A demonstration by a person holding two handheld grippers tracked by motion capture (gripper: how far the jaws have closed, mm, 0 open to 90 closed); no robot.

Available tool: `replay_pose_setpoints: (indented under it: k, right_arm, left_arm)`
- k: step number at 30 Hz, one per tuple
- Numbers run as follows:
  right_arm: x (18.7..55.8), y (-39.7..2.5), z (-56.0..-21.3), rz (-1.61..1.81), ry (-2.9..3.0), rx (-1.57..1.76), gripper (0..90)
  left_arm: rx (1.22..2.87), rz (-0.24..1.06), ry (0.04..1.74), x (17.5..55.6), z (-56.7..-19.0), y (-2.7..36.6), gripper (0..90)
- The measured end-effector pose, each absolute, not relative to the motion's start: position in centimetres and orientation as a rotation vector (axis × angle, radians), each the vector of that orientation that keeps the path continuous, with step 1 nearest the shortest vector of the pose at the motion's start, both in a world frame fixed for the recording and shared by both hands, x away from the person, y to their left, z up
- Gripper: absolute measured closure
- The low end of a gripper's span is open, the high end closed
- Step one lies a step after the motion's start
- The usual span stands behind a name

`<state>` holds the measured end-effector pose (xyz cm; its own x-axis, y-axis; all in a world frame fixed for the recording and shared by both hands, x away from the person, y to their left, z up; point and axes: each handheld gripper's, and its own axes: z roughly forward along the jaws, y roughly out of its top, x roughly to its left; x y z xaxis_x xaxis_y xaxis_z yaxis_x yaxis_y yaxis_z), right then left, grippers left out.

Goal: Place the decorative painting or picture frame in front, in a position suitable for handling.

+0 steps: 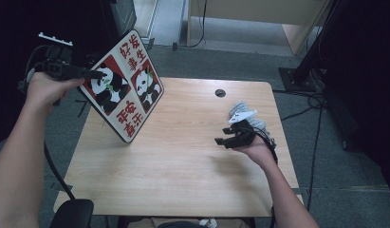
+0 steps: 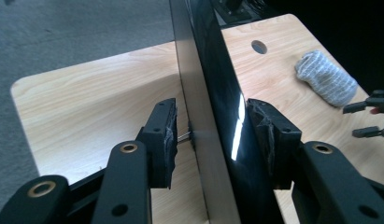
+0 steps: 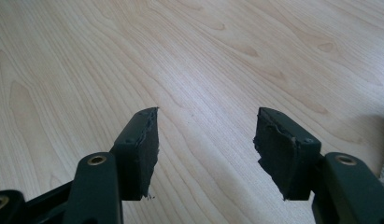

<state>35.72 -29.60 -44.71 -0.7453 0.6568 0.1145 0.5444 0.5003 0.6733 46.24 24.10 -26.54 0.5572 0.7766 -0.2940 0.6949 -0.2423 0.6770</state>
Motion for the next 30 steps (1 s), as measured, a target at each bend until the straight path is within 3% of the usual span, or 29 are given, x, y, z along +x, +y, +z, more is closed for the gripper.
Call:
replay_pose_setpoints:
  k: [18, 28, 30]
  right_arm:
    - [34.9, -29.8, -44.9, 1.055, 2.585, 1.048, 40.3]
    - [34.9, -30.3, -44.7, 1.063, 2.565, 1.059, 40.3]
    - [34.9, -30.3, -44.8, 1.062, 2.565, 1.060, 40.3]
  left_arm:
    - [2.089, 0.082, 1.209, 50.9, -25.0, 21.7, 57.4]
    - [2.132, 0.025, 1.242, 52.7, -25.2, 21.0, 65.4]
    - [2.148, 0.012, 1.232, 52.9, -25.2, 20.8, 70.4]
